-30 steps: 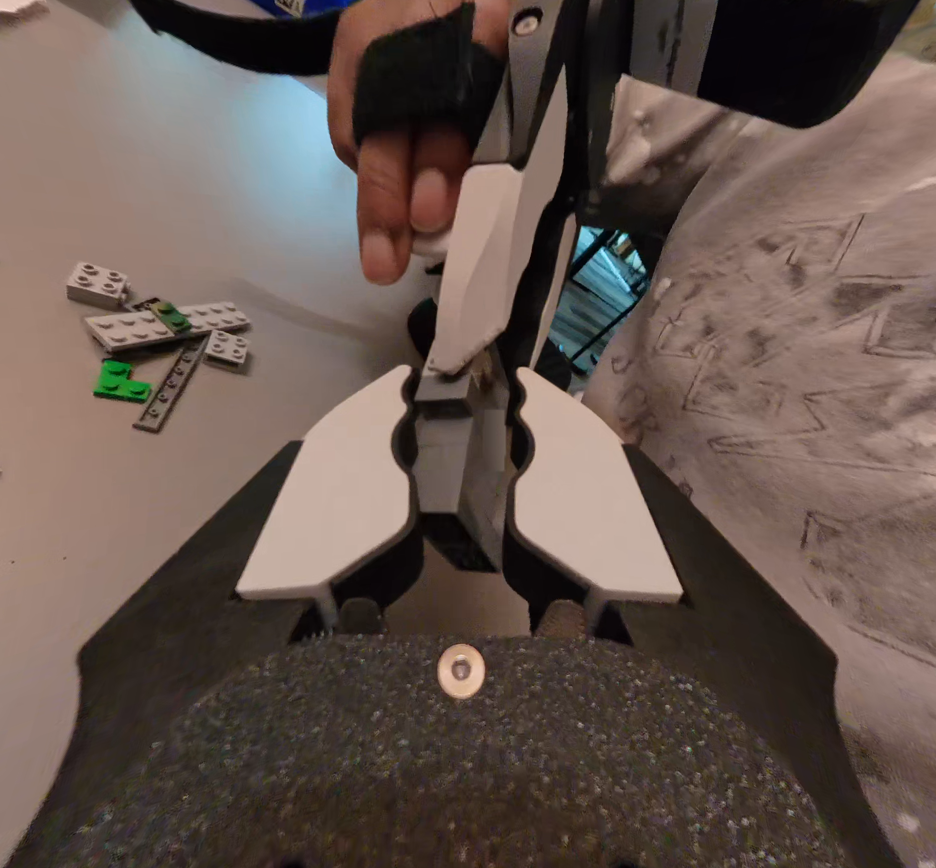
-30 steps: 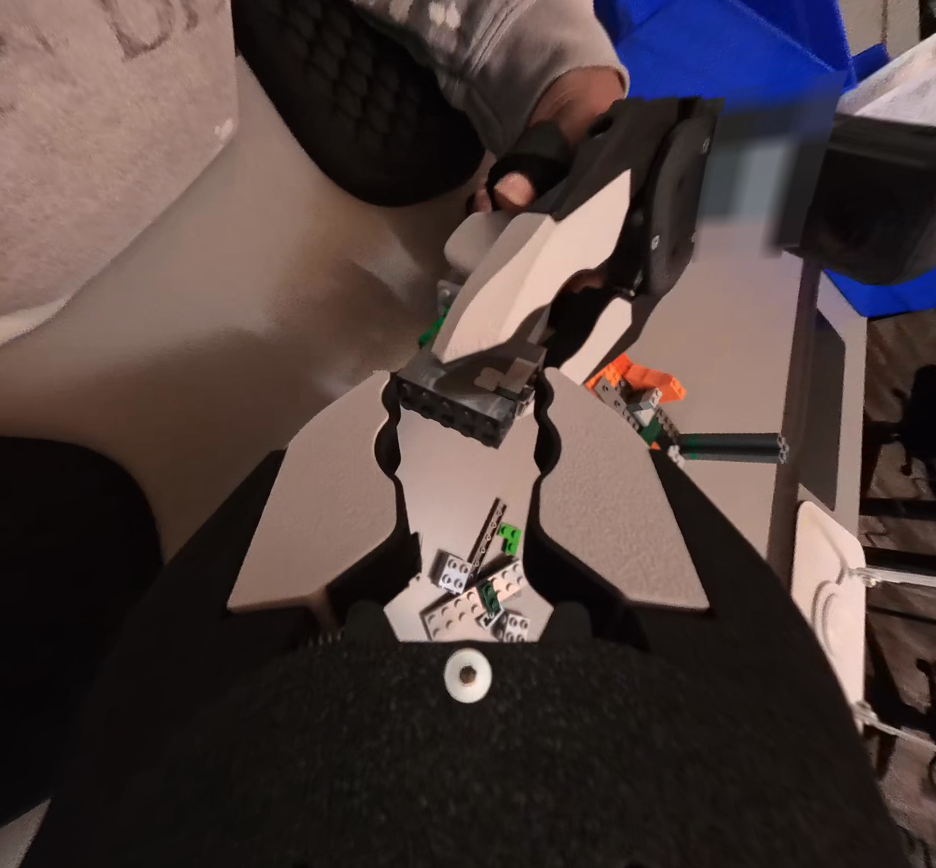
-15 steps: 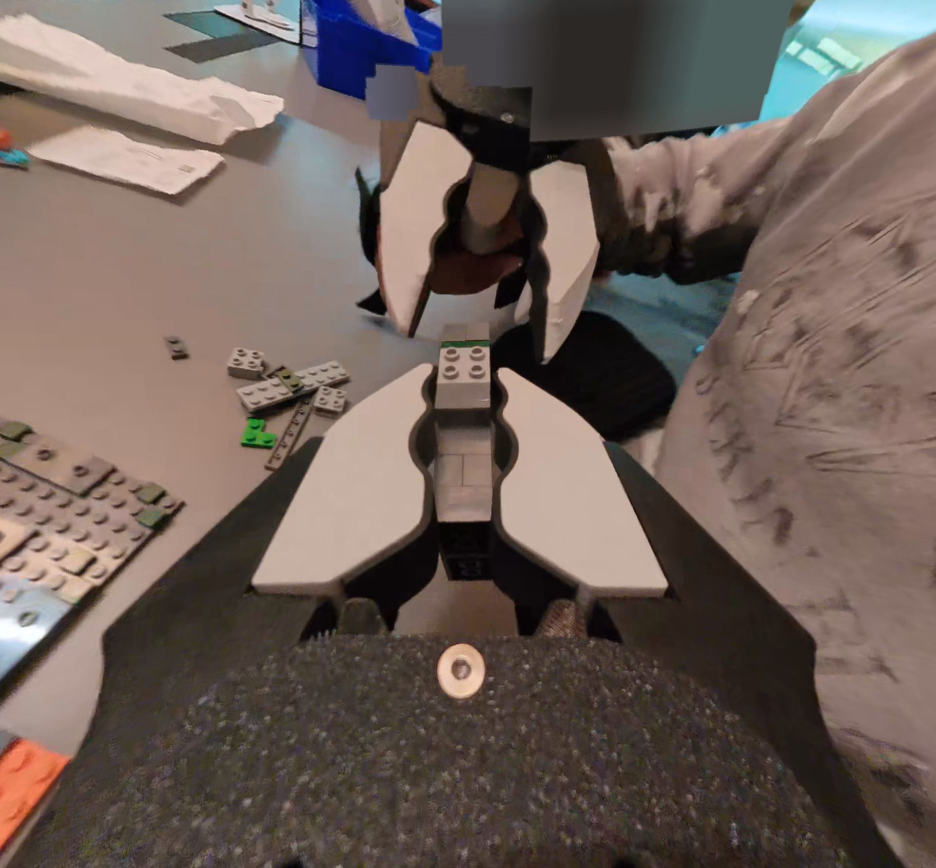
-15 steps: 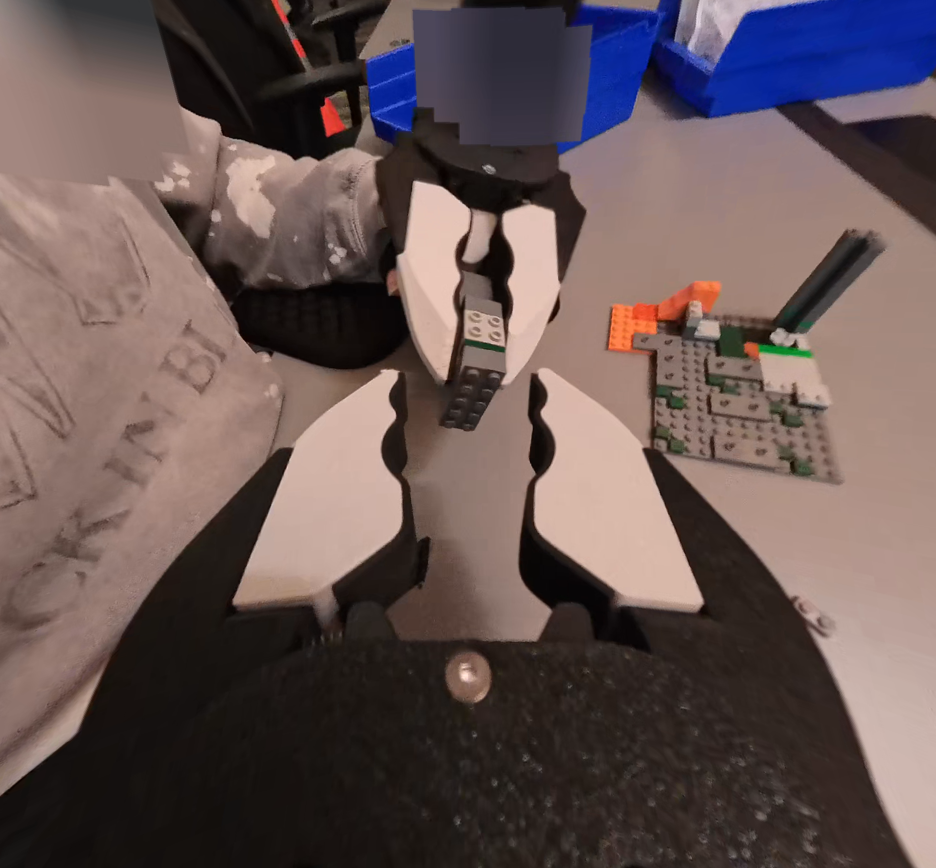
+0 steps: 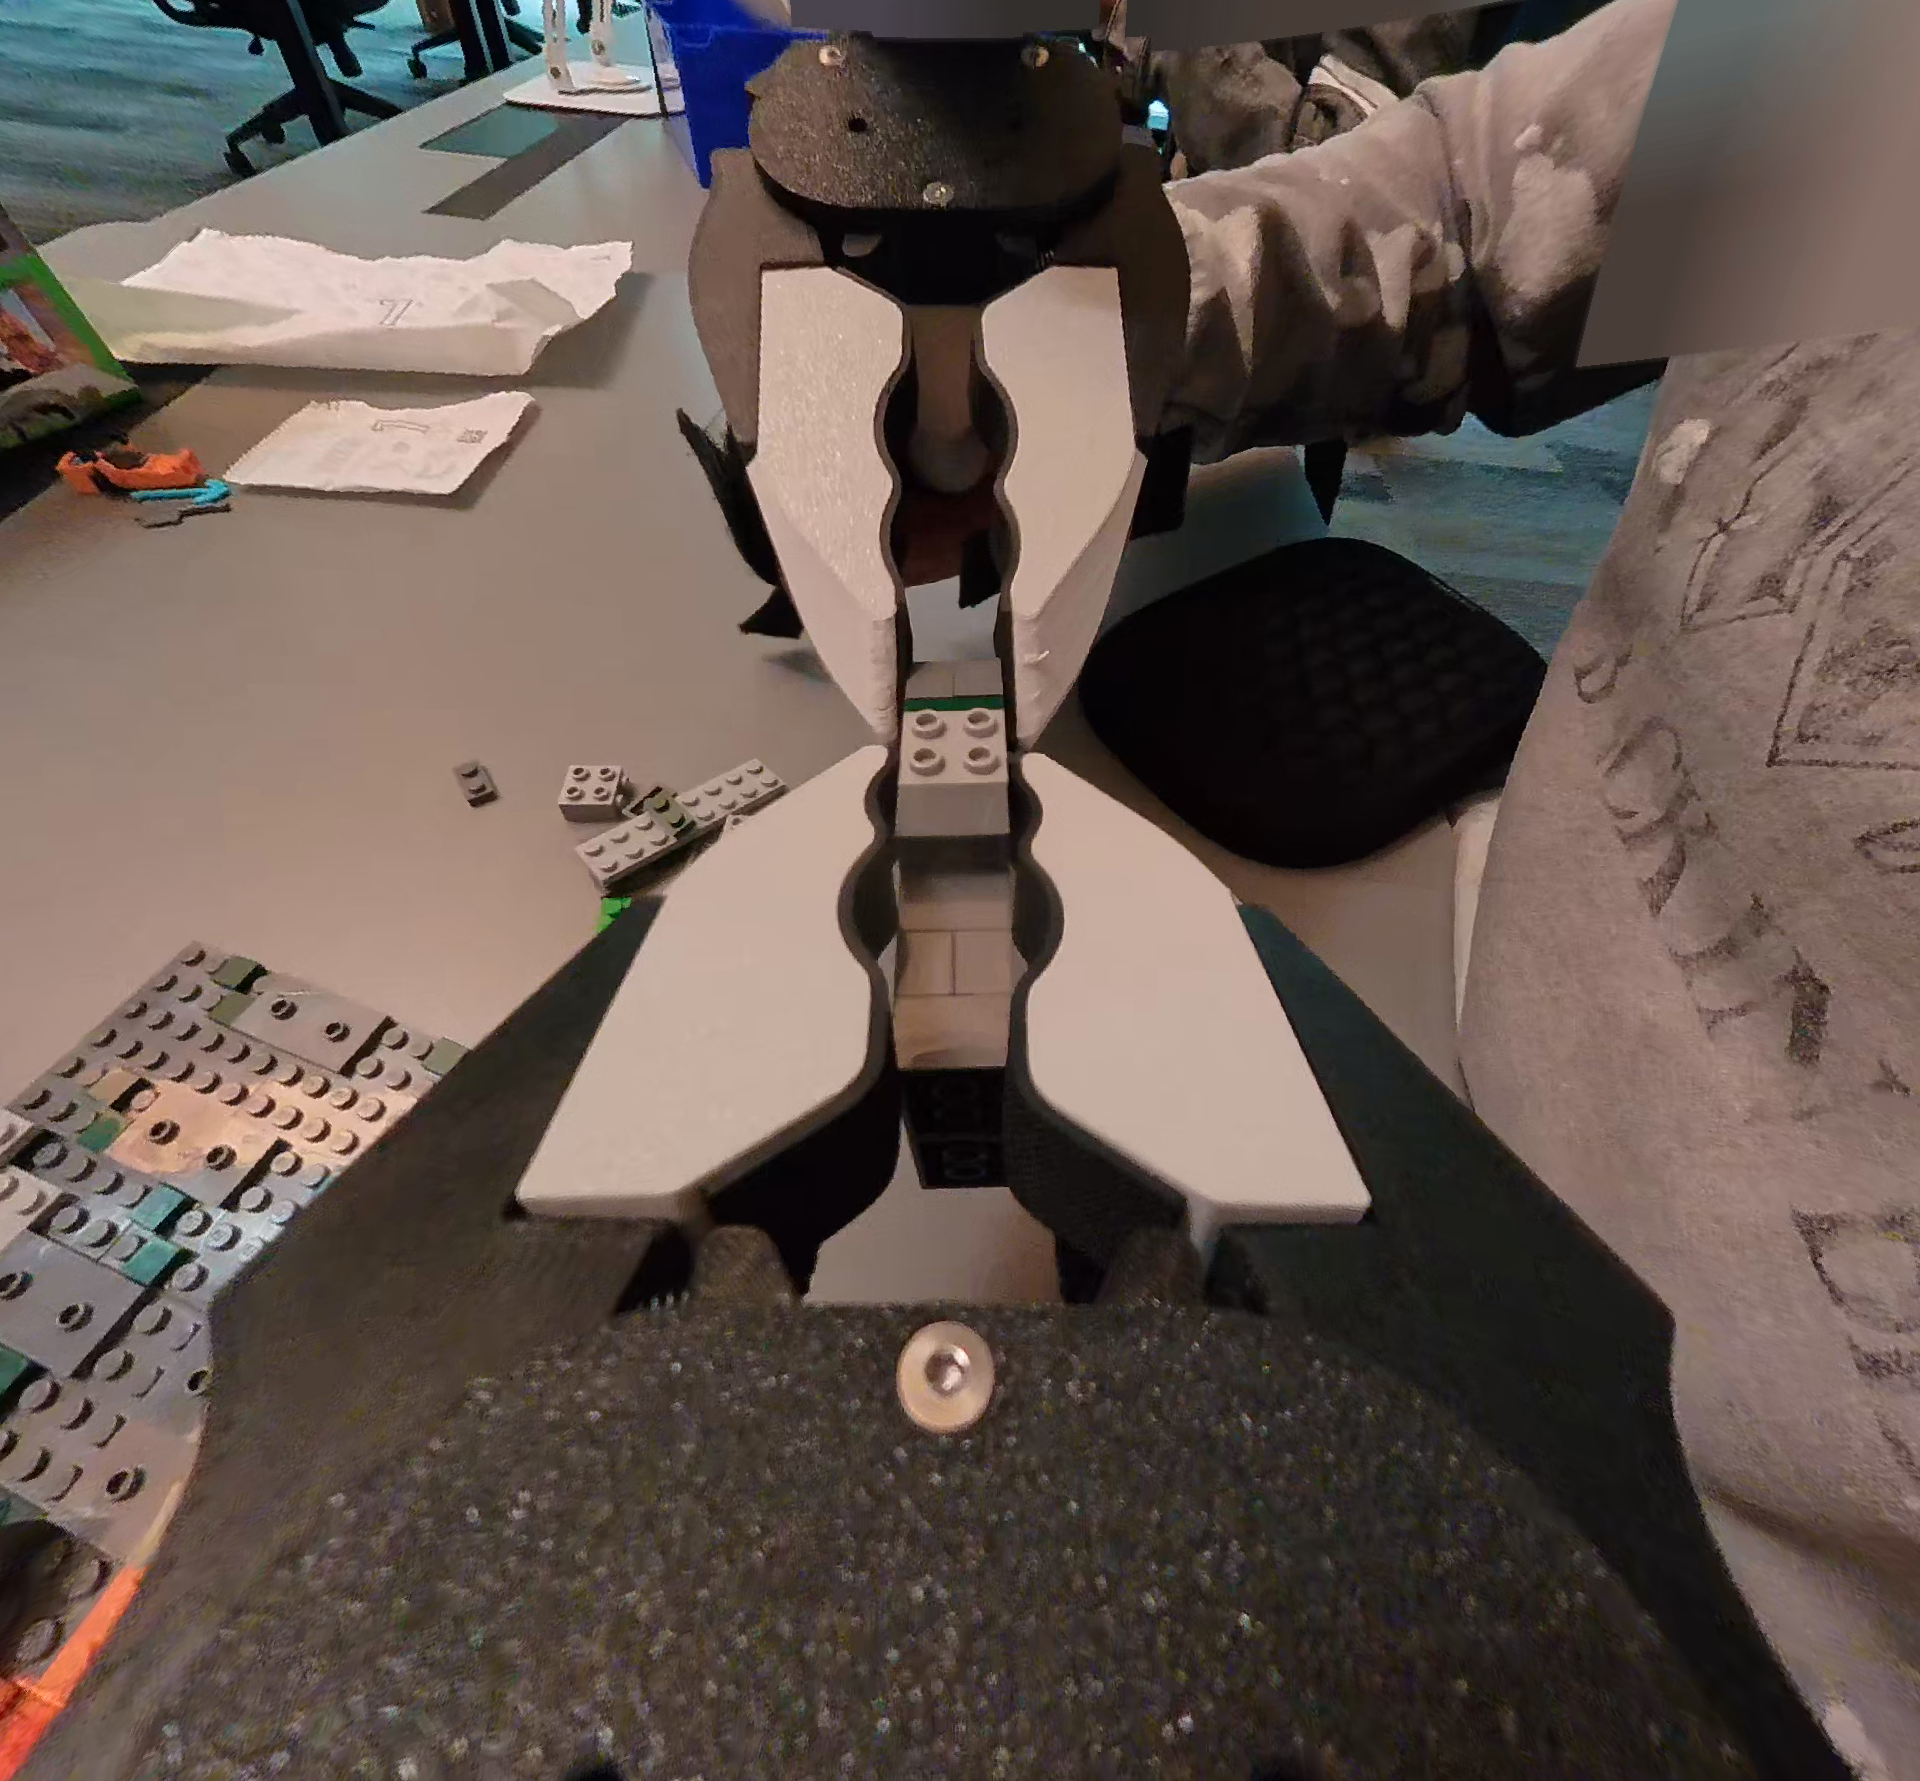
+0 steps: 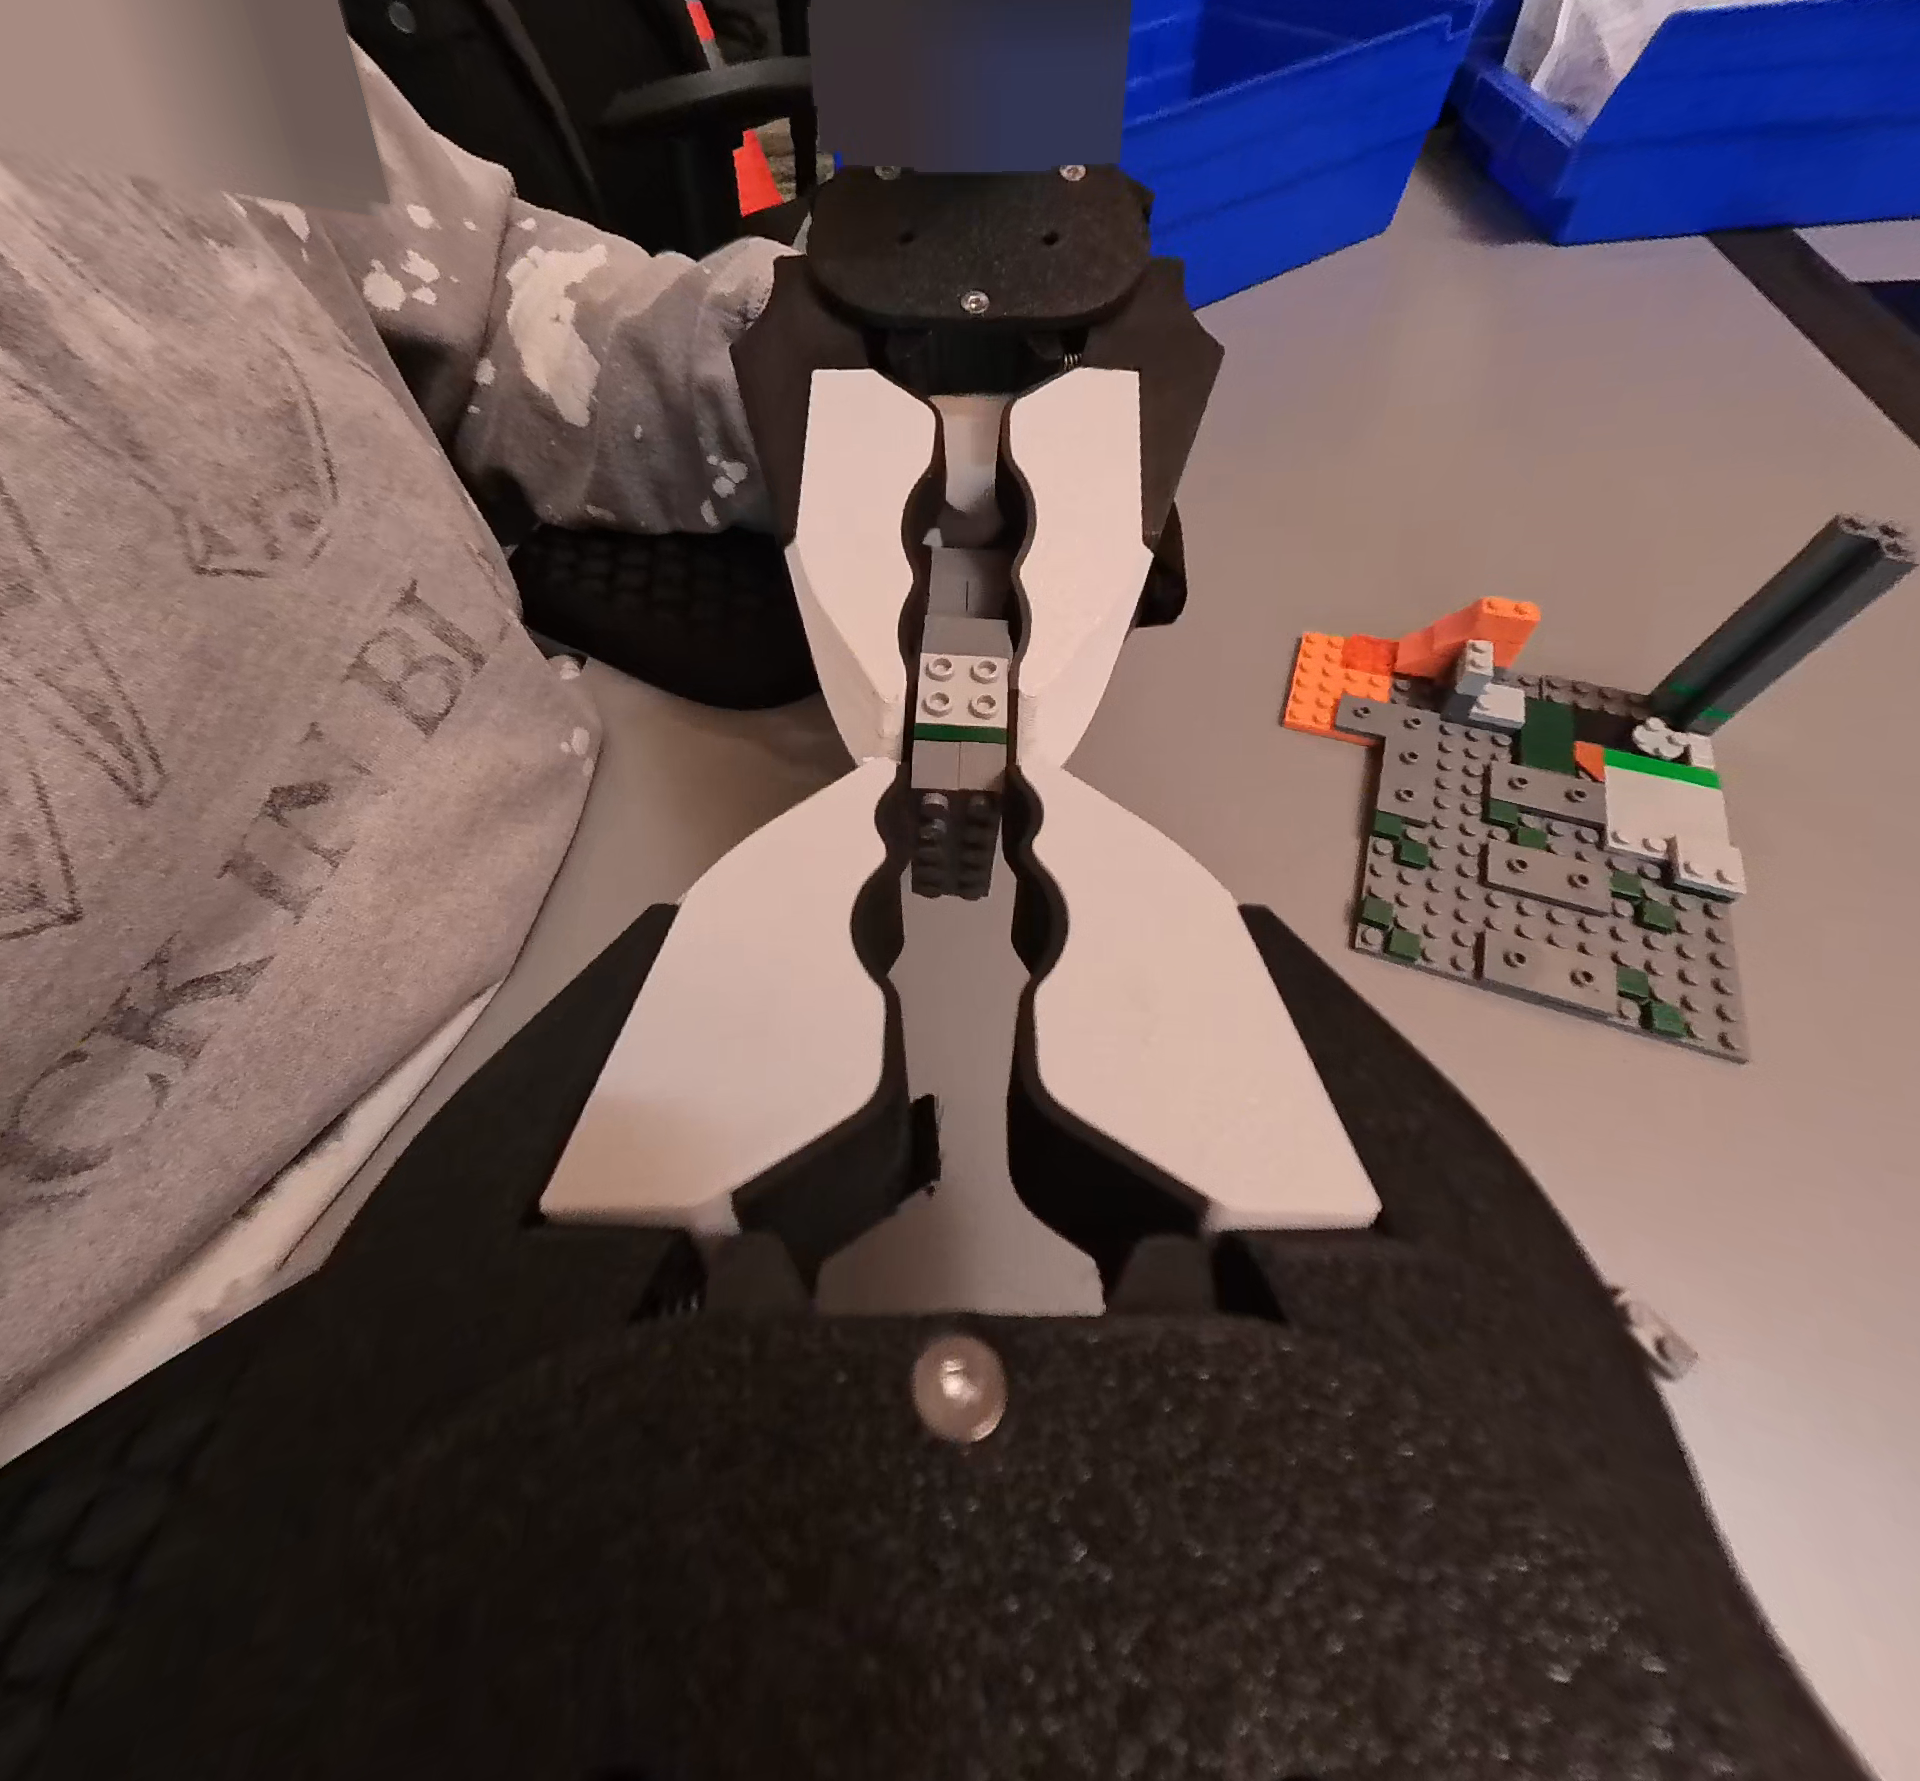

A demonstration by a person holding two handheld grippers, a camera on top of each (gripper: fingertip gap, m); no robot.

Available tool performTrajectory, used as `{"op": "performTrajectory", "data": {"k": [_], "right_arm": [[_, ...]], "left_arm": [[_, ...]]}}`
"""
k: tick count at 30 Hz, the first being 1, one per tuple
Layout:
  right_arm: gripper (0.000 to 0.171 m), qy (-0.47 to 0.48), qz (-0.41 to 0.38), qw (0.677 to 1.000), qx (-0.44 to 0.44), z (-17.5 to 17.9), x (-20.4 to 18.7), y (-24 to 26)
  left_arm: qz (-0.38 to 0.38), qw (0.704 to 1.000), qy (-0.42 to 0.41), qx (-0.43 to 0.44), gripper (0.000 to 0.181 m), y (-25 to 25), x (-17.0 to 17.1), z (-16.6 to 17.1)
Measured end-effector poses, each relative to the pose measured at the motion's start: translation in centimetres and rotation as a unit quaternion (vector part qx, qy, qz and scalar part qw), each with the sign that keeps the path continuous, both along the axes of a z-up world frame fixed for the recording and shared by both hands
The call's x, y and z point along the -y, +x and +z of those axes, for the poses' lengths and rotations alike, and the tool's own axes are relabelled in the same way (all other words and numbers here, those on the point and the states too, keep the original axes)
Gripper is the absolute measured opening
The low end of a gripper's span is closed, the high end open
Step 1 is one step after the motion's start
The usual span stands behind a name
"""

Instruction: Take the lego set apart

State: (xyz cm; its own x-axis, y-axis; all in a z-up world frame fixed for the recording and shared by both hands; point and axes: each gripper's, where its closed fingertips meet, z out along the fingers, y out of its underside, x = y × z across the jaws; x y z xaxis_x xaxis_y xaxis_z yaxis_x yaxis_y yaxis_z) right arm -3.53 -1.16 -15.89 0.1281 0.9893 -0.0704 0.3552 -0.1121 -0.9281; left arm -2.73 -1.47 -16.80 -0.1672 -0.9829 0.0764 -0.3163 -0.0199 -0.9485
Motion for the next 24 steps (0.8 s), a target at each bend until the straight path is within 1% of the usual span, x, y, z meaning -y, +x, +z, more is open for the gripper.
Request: {"op": "performTrajectory", "data": {"k": [11,12,13,14,16,18,20,24], "right_arm": [[0.016,0.007,0.018,0.999,-0.026,0.5,0.2,0.8],[0.016,0.003,0.008,0.999,-0.032,0.3,-0.1,1.8],[0.016,-0.005,-0.013,0.999,-0.051,0.5,-0.7,3.3],[0.016,-0.017,-0.025,0.997,-0.073,0.7,-0.9,4.6],[0.016,-0.015,-0.036,0.996,-0.081,0.4,-0.6,5.1],[0.016,-0.009,-0.033,0.996,-0.083,0.3,-0.4,4.5],[0.016,-0.014,-0.029,0.994,-0.101,0.6,-0.5,4.4],[0.016,-0.028,-0.037,0.991,-0.123,0.2,-1.2,4.8]], "left_arm": [[-0.014,0.999,-0.03,0.009,0.019,0.2,0.2,0.6],[-0.004,0.999,-0.034,0.017,0.019,-0.5,-0.5,1.0],[0.018,0.998,-0.052,0.038,0.018,-1.6,-1.8,1.7],[0.025,0.997,-0.059,0.044,0.018,-2.6,-2.5,2.0],[0.031,0.999,-0.038,0.014,0.018,-2.4,-2.9,0.9],[0.014,0.997,-0.067,-0.026,0.018,-1.0,-2.3,-0.7],[0.021,0.995,-0.067,-0.075,0.018,-0.3,-2.5,-2.9],[0.037,0.988,-0.093,-0.115,0.018,-0.1,-2.9,-5.0]]}}
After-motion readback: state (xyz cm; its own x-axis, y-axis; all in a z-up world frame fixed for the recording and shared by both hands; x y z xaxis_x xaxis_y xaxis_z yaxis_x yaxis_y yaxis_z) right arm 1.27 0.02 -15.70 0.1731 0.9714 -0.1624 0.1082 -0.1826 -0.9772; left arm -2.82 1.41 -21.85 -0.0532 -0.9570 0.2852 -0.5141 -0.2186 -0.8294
